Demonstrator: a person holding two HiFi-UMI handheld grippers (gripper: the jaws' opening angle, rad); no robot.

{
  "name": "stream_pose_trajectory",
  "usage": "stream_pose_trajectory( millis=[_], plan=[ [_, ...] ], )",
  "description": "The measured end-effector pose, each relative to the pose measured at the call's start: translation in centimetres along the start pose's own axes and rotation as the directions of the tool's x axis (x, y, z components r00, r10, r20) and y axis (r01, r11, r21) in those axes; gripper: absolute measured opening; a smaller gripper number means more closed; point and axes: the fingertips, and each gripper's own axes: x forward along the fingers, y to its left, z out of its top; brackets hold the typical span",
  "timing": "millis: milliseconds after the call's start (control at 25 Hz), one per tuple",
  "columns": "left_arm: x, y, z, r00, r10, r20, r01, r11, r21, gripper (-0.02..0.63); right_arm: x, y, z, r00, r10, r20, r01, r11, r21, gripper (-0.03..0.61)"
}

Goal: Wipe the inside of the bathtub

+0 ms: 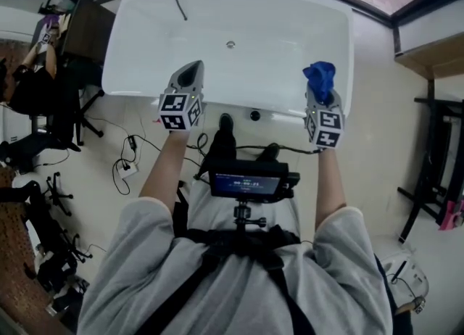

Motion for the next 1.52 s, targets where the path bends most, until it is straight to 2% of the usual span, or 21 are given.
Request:
stream_pose_trajectory(
  millis=[160,360,600,1000,1520],
  plan=[
    [-1.3,0.3,0.0,1.000,0.001,0.006,-0.001,1.000,-0.003,0.000,-1.7,1.2,-0.1,1.000,0.012,-0.004,-0.012,1.000,0.004,0.120],
    [-1.0,1.2,0.7,0.998,-0.051,0.027,0.052,0.999,-0.006,0.002,-2.5,1.2,0.9,0.998,-0.061,0.012,0.061,0.997,0.037,0.120],
    [-1.2,3.1,1.2,0.996,-0.085,0.028,0.085,0.996,0.002,0.000,-2.4,3.7,1.6,0.996,-0.087,0.003,0.087,0.995,0.051,0.118],
    [-1.8,3.2,0.3,0.997,-0.076,0.015,0.076,0.997,0.001,0.000,-2.4,3.7,0.1,0.995,-0.091,-0.033,0.093,0.994,0.049,0.117],
    [-2.6,3.8,-0.8,0.999,-0.048,0.002,0.048,0.999,-0.010,0.000,-2.4,3.9,-0.4,0.996,-0.078,-0.036,0.079,0.996,0.036,0.117]
  ],
)
